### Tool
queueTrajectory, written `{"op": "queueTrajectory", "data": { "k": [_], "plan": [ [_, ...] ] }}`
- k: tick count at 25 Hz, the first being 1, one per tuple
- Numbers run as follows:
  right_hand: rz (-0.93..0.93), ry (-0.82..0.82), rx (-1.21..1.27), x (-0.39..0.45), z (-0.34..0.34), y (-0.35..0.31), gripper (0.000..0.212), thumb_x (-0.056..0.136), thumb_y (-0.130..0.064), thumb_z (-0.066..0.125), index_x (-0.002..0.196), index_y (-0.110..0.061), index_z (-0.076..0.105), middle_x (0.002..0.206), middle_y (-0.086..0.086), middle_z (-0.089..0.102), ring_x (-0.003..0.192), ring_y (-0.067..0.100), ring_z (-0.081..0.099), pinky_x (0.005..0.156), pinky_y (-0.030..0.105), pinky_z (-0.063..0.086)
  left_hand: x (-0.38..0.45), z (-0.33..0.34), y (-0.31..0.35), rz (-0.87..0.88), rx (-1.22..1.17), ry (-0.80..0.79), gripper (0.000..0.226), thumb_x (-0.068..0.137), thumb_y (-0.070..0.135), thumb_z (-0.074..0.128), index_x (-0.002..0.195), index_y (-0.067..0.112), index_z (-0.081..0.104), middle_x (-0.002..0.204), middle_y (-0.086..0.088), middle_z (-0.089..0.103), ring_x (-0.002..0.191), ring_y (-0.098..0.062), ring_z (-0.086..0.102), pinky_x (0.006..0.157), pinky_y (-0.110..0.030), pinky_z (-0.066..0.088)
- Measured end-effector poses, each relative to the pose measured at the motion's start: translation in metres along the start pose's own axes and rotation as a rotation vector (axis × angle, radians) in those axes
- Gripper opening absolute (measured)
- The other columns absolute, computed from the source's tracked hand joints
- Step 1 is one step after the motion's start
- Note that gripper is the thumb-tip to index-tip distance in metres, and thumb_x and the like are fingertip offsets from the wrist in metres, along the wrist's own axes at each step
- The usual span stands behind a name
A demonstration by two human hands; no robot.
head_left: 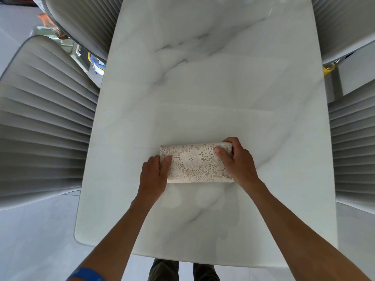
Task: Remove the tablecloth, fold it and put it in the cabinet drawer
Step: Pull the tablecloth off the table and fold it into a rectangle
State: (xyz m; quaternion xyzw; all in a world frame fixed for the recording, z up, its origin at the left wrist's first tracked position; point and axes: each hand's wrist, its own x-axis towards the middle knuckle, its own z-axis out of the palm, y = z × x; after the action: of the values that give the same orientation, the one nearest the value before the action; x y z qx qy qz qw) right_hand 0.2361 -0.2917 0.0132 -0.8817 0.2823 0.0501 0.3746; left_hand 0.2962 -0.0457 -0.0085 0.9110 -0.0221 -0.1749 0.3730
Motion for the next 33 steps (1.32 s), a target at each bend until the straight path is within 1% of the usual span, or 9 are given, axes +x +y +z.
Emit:
{"op": "queueTrajectory", "data": {
  "k": [2, 4, 6, 8, 12, 20, 26, 30, 33],
  "plan": [
    [0.0, 0.17, -0.221, 0.0, 0.006, -0.007, 0.049, 0.09, -0.051, 0.059, 0.125, -0.02, 0.046, 0.099, 0.003, 0.064, 0.095, 0.031, 0.061, 0.084, 0.043, 0.045, 0.005, 0.003, 0.004, -0.014, 0.081, 0.009, 0.04, 0.098, 0.047, 0.043, 0.071, 0.018, 0.042, 0.073, -0.003, 0.055, 0.075, -0.028, 0.052, 0.066, -0.033, 0.034],
    [-0.283, 0.318, -0.402, -0.008, 0.021, -0.018, 0.044, 0.093, -0.039, 0.056, 0.131, -0.016, 0.049, 0.126, 0.01, 0.059, 0.112, 0.034, 0.056, 0.093, 0.048, 0.042, 0.007, 0.003, 0.006, -0.036, 0.105, 0.031, 0.037, 0.099, 0.045, 0.043, 0.081, 0.013, 0.046, 0.081, -0.009, 0.06, 0.081, -0.033, 0.057, 0.067, -0.036, 0.038],
    [-0.565, 0.226, -0.506, -0.021, 0.043, -0.023, 0.043, 0.099, -0.034, 0.047, 0.139, -0.018, 0.05, 0.147, 0.009, 0.049, 0.133, 0.036, 0.044, 0.108, 0.054, 0.034, 0.001, 0.003, 0.016, -0.04, 0.07, 0.072, 0.028, 0.099, 0.04, 0.045, 0.106, 0.013, 0.049, 0.103, -0.01, 0.061, 0.095, -0.034, 0.059, 0.075, -0.04, 0.047],
    [-0.56, 0.084, -0.584, -0.026, 0.057, -0.018, 0.048, 0.103, -0.041, 0.035, 0.149, -0.027, 0.039, 0.158, 0.005, 0.034, 0.146, 0.036, 0.028, 0.116, 0.057, 0.021, -0.003, 0.009, 0.023, 0.156, 0.297, 0.147, 0.036, 0.099, 0.028, 0.045, 0.134, 0.018, 0.043, 0.136, -0.01, 0.05, 0.12, -0.033, 0.051, 0.093, -0.048, 0.046],
    [-0.485, 0.039, -0.637, -0.023, 0.066, 0.0, 0.057, 0.102, -0.053, 0.029, 0.154, -0.032, 0.024, 0.163, 0.004, 0.022, 0.15, 0.035, 0.016, 0.117, 0.063, 0.013, 0.011, 0.02, 0.019, 0.555, 0.697, -0.093, 0.056, 0.102, 0.042, 0.025, 0.153, 0.021, 0.024, 0.162, -0.007, 0.021, 0.15, -0.029, 0.015, 0.118, -0.054, 0.022],
    [-0.532, 0.105, -0.638, -0.015, 0.08, 0.014, 0.062, 0.099, -0.054, 0.037, 0.155, -0.031, 0.022, 0.164, 0.005, 0.021, 0.151, 0.034, 0.013, 0.116, 0.066, 0.012, 0.027, 0.035, -0.005, 0.516, 0.734, -0.142, 0.062, 0.1, 0.055, 0.016, 0.156, 0.03, 0.008, 0.165, -0.005, 0.005, 0.152, -0.029, 0.0, 0.119, -0.054, 0.005],
    [-0.402, -0.066, -0.65, -0.014, 0.064, -0.01, 0.061, 0.098, -0.058, 0.026, 0.154, -0.033, 0.025, 0.162, 0.002, 0.025, 0.149, 0.032, 0.019, 0.116, 0.063, 0.011, 0.034, 0.021, 0.01, 0.468, 0.673, -0.351, 0.06, 0.099, 0.053, 0.014, 0.153, 0.036, -0.006, 0.165, -0.001, -0.007, 0.151, -0.025, -0.011, 0.118, -0.06, 0.007],
    [-0.259, -0.231, -0.696, 0.015, 0.037, -0.041, 0.067, 0.08, -0.07, 0.041, 0.136, -0.033, 0.039, 0.137, -0.001, 0.046, 0.127, 0.028, 0.043, 0.108, 0.055, 0.023, 0.011, -0.003, 0.021, 0.04, 0.436, -0.076, 0.072, 0.092, 0.055, 0.048, 0.152, 0.026, 0.021, 0.161, -0.006, 0.018, 0.147, -0.03, 0.017, 0.118, -0.049, 0.017],
    [-0.126, -0.263, -0.691, 0.022, 0.032, -0.05, 0.073, 0.072, -0.079, 0.045, 0.119, -0.024, 0.049, 0.115, 0.004, 0.057, 0.108, 0.028, 0.056, 0.096, 0.046, 0.038, -0.044, -0.001, 0.017, -0.447, -0.072, 0.055, 0.06, 0.082, 0.045, 0.068, 0.132, 0.022, 0.045, 0.113, -0.001, 0.062, 0.107, -0.027, 0.057, 0.09, -0.04, 0.045]
  ]
}}
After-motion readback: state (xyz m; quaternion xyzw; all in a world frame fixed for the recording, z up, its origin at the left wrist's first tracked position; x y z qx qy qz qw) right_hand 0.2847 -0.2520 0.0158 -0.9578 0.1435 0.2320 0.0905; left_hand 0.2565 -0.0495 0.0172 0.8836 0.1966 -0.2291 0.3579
